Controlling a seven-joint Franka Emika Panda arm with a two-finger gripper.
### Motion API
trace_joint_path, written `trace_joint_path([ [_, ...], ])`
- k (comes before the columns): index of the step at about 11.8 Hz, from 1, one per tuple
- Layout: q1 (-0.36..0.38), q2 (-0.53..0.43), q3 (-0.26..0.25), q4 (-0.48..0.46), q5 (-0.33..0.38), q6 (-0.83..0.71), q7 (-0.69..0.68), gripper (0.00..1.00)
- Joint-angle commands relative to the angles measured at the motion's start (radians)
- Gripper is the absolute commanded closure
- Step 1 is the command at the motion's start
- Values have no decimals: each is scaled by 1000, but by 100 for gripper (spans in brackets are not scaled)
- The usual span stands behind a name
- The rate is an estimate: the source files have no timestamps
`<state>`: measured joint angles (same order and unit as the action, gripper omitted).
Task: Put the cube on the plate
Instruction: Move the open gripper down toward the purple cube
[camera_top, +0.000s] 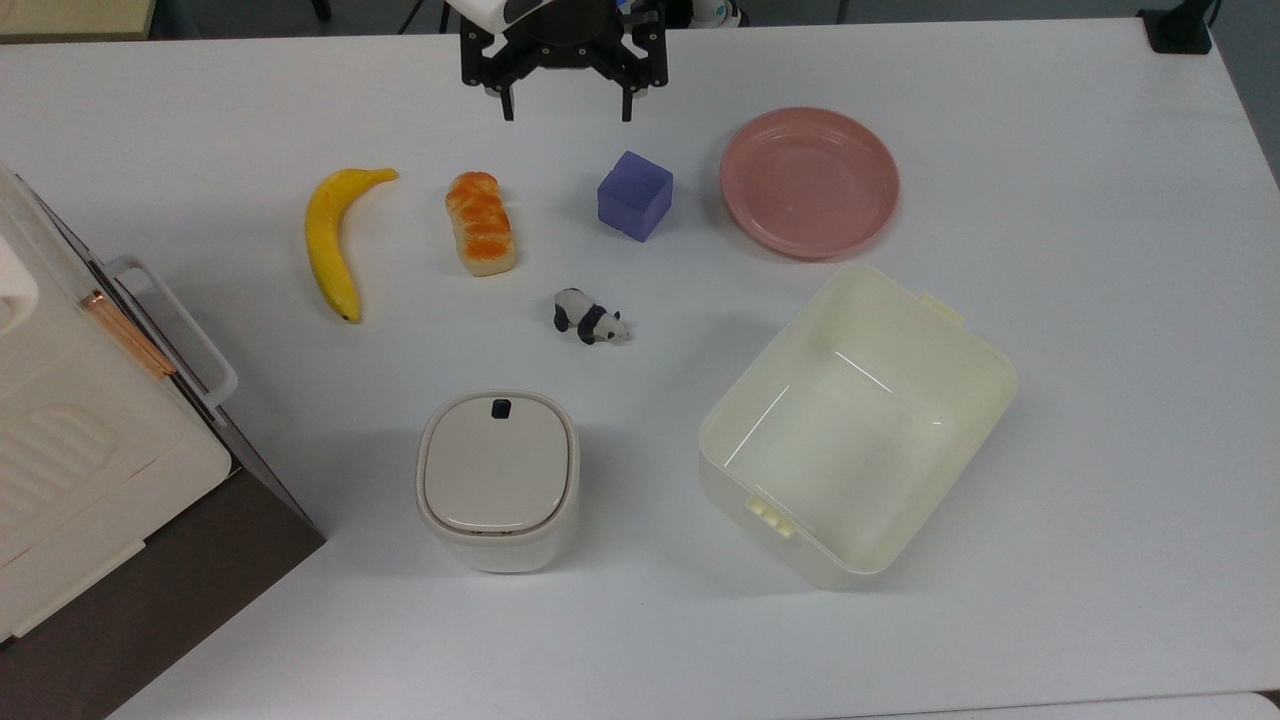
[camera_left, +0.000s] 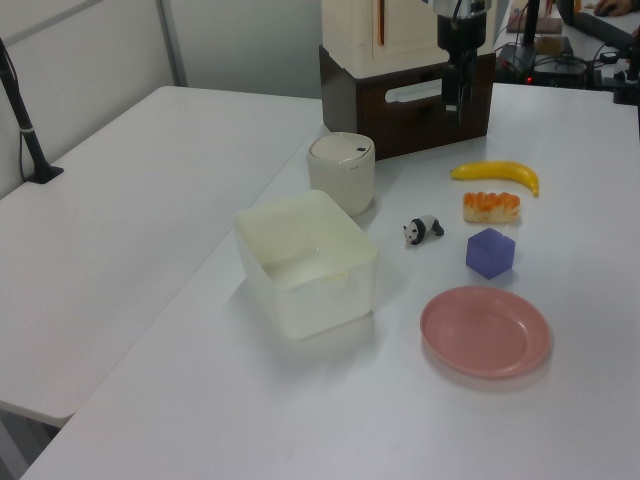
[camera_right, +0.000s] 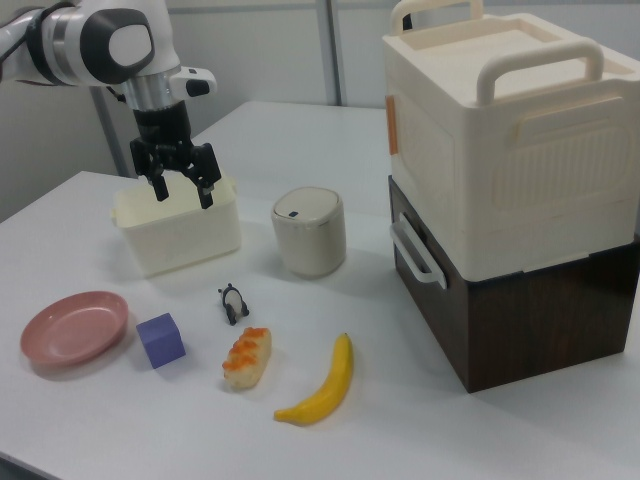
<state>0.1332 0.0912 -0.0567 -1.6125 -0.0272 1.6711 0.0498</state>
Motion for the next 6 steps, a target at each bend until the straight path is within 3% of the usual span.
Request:
trace_joint_path([
  [1, 11, -8, -8, -9, 4, 18, 19, 0],
  [6, 35, 2, -6, -20, -2, 16, 7, 0],
])
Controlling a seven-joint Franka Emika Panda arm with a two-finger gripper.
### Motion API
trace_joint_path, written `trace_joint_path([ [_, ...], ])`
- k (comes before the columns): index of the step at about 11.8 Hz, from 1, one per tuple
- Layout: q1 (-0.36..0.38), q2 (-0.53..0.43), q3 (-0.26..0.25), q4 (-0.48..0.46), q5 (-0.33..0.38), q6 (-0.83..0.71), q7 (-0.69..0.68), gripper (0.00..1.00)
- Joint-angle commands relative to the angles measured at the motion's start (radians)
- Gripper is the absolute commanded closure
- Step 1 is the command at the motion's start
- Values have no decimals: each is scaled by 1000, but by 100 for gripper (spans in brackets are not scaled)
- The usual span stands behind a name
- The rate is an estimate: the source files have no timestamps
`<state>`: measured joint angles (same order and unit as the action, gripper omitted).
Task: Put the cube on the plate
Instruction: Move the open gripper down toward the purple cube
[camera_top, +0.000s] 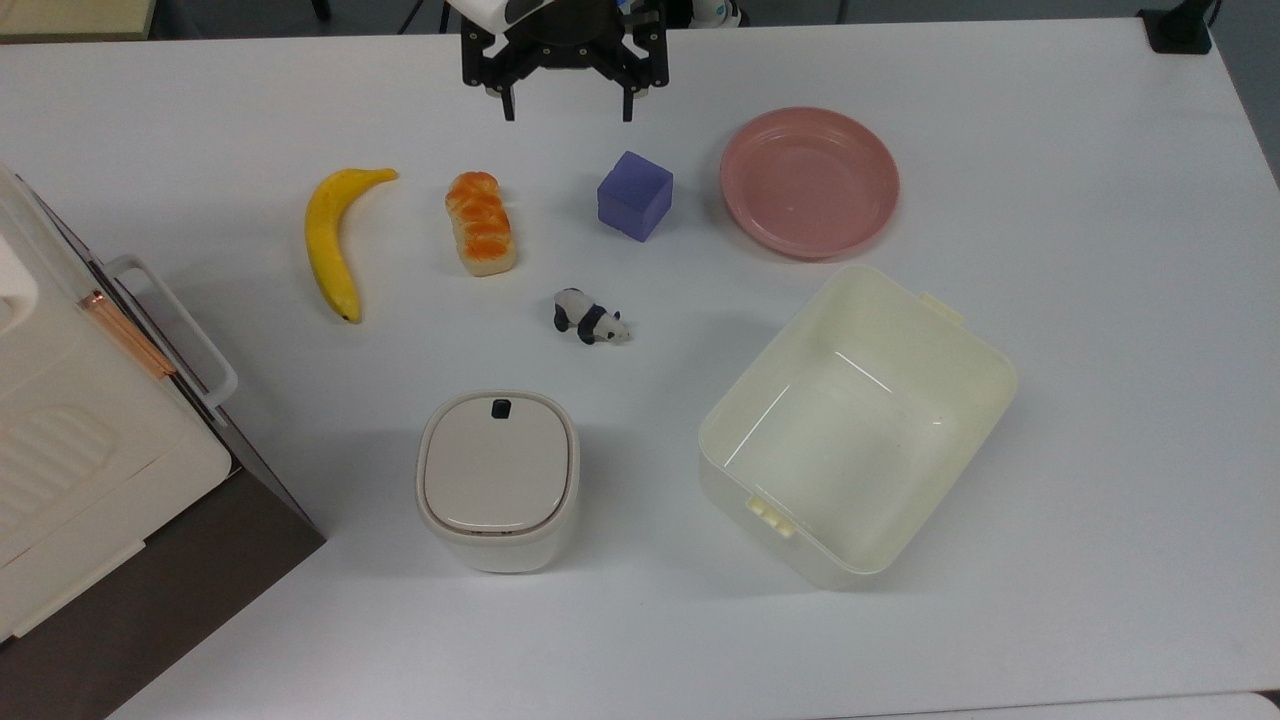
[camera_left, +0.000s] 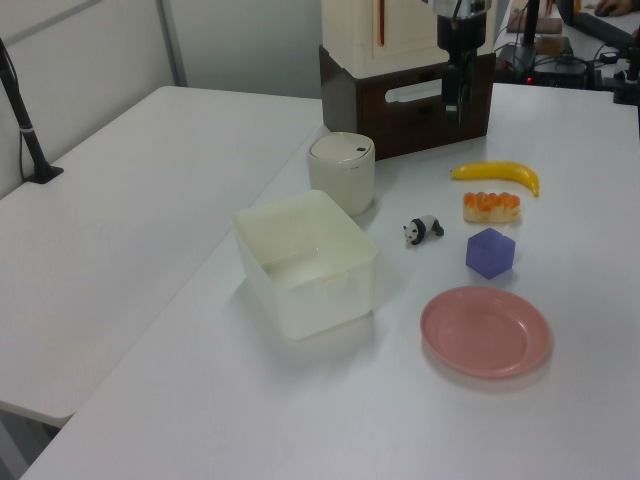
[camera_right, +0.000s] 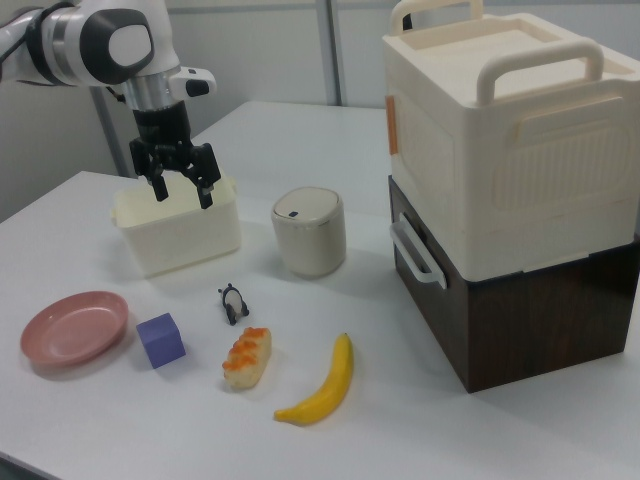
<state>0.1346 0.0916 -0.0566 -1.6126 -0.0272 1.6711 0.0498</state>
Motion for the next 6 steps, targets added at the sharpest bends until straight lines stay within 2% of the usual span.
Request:
trace_joint_path([
  [1, 66, 17, -6, -33, -8, 13, 5, 0],
  [3, 89, 16, -5, -82, -13, 15, -30, 0],
  [6, 128, 17, -5, -154, -19, 13, -233, 0],
])
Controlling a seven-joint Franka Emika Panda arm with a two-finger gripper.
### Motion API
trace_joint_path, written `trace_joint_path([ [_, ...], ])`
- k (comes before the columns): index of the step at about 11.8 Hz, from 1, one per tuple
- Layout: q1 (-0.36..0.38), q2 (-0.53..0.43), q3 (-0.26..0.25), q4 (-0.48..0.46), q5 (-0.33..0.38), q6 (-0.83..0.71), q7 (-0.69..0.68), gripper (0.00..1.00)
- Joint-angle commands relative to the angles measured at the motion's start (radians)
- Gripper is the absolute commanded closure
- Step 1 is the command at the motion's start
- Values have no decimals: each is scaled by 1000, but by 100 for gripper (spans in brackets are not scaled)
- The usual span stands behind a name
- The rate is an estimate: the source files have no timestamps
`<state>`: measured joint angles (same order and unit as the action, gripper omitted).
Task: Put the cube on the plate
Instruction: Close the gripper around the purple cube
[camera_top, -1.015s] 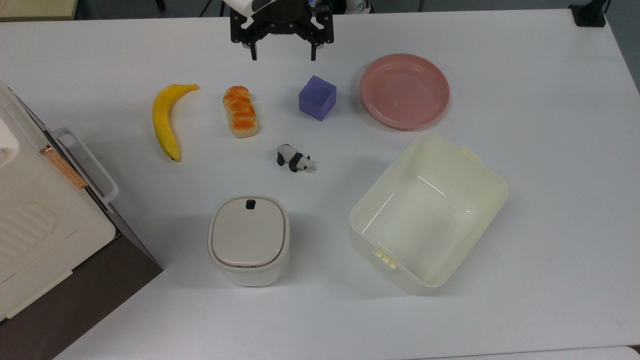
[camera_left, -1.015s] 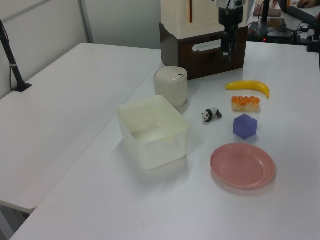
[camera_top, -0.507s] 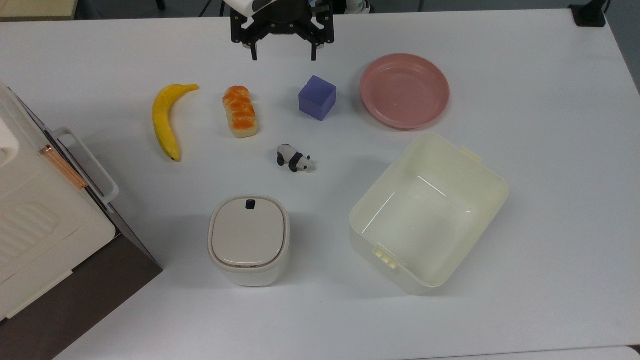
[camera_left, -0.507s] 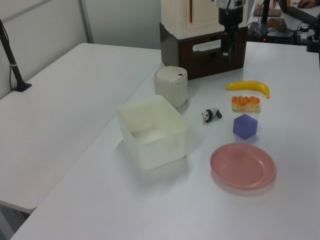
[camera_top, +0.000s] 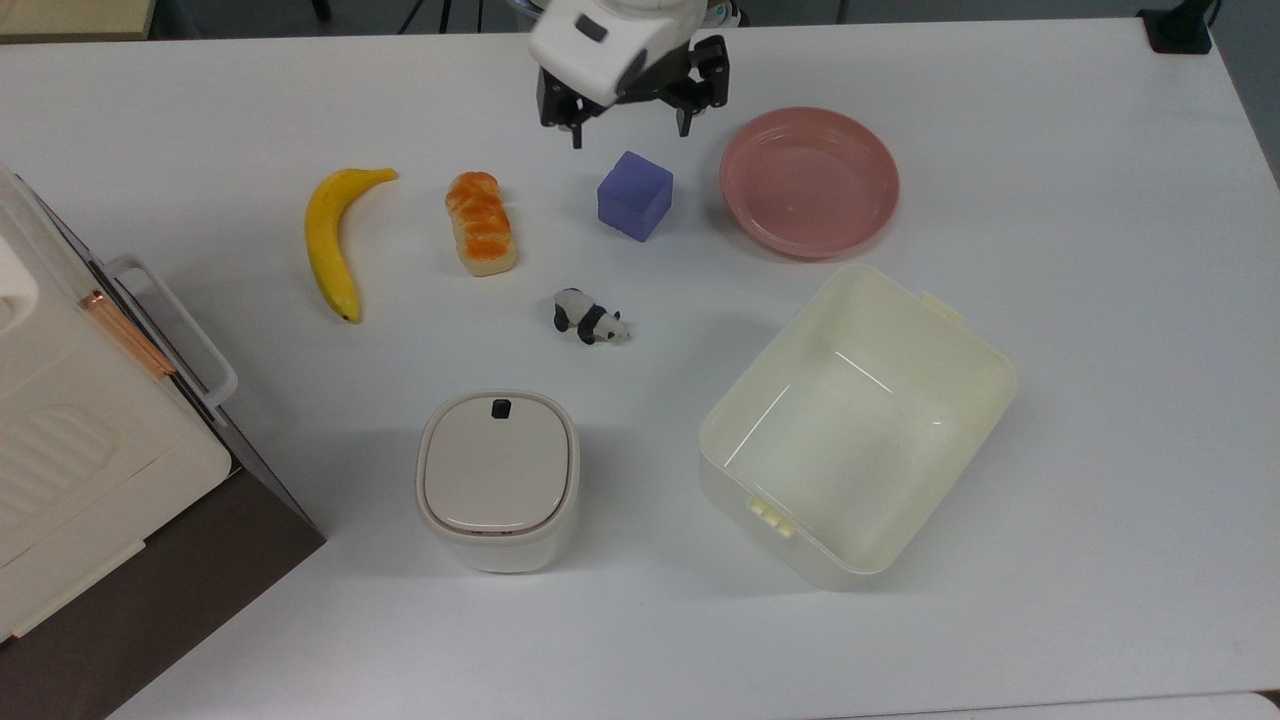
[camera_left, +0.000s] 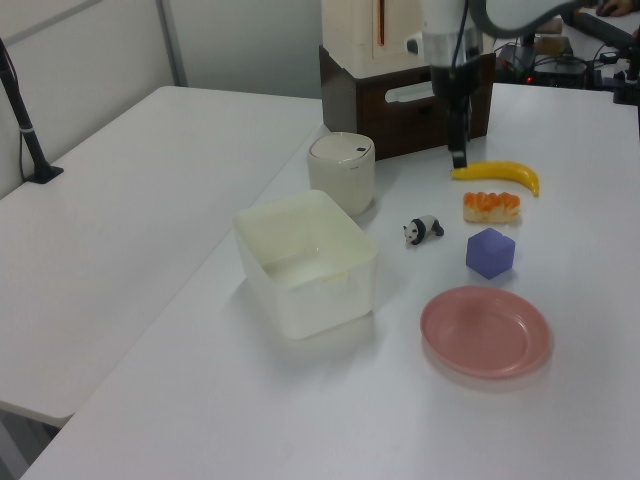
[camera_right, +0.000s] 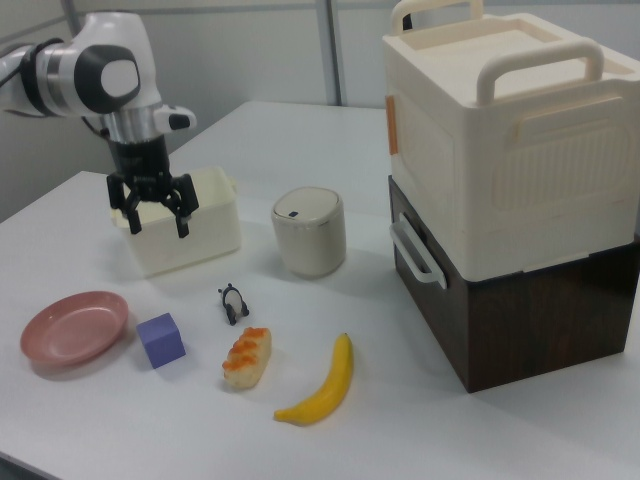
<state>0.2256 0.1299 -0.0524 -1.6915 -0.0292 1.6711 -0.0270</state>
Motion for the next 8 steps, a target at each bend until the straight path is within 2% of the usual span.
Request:
trace_joint_path([
  [1, 50, -19, -9, -108, -44, 13, -225, 0],
  [3, 96, 2, -9, -164, -118, 18, -342, 0],
  [5, 130, 42, -9, -183, -178, 22, -361, 0],
  [8, 159, 106, -9, -218, -224, 132, -361, 0],
])
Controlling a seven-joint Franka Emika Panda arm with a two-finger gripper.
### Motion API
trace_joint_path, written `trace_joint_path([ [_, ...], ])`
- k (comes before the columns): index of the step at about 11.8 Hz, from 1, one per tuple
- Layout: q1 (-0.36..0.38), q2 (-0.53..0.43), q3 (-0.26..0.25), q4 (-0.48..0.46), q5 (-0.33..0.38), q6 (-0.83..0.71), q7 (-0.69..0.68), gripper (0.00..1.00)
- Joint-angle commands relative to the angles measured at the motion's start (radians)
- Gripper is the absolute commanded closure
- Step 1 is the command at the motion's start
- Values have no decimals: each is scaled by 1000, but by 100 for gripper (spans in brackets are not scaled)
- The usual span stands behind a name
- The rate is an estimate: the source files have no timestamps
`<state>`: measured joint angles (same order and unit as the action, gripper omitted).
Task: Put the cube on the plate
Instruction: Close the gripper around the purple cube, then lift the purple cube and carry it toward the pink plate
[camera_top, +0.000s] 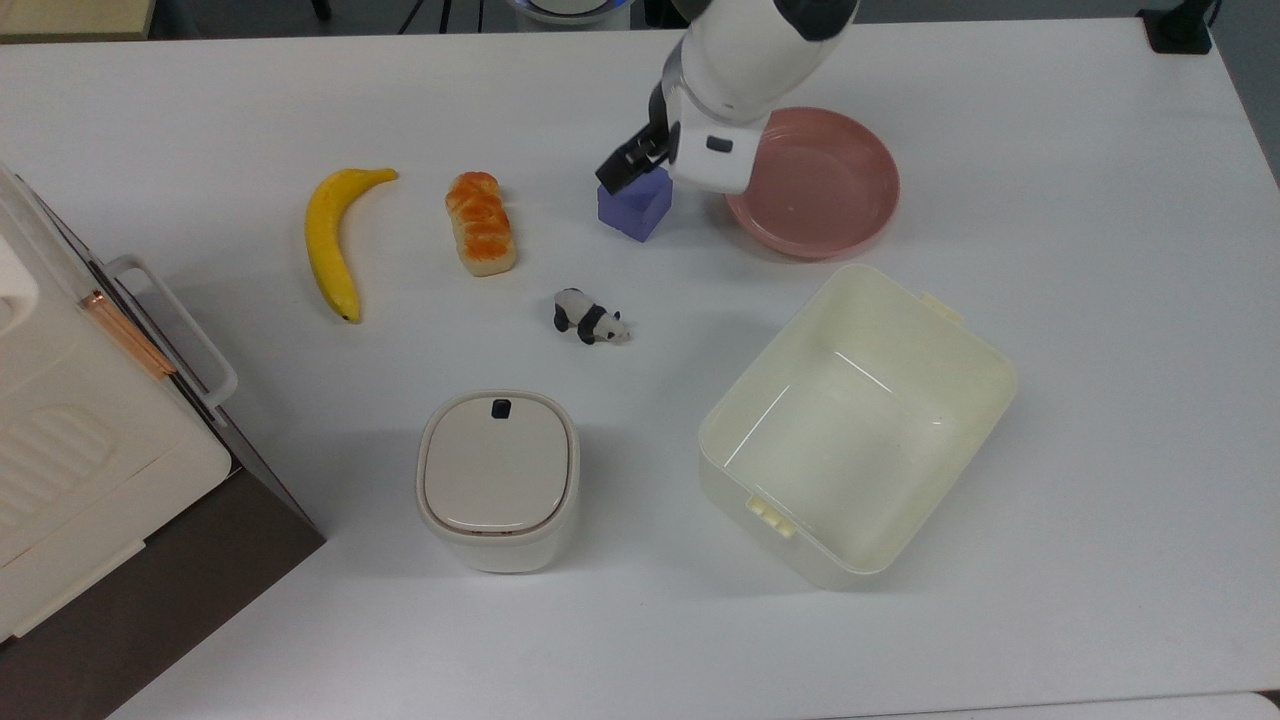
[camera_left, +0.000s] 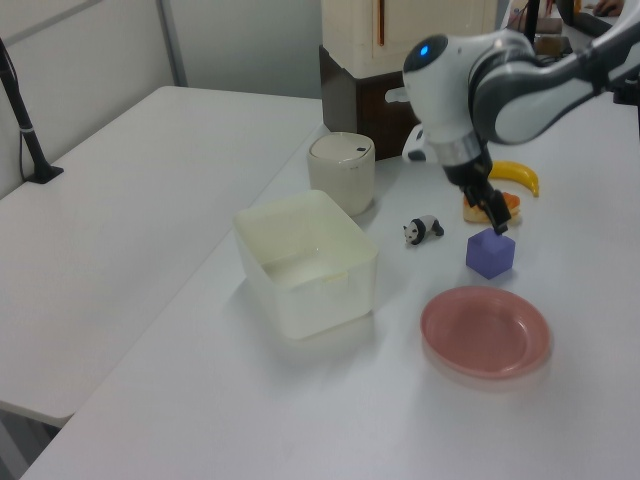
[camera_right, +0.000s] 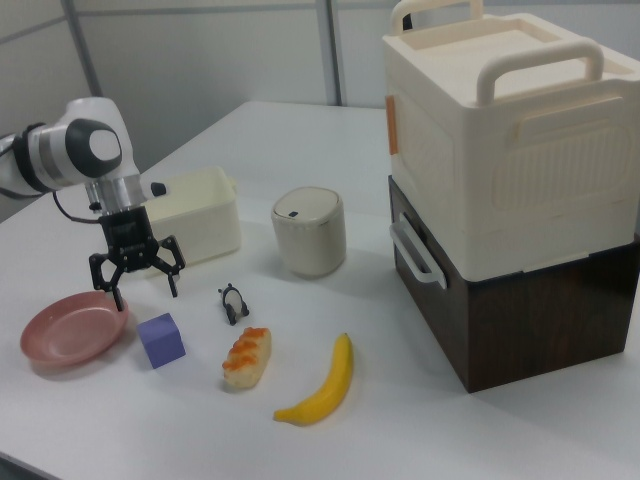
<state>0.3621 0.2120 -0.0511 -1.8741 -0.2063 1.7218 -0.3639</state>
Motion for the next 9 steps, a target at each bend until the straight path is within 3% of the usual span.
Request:
trace_joint_path([
  [1, 26, 47, -10, -36, -71, 99, -24, 0],
  [6, 28, 63, 3, -51, -82, 95, -53, 3],
  [9, 28, 63, 19, -74, -82, 73, -78, 29],
])
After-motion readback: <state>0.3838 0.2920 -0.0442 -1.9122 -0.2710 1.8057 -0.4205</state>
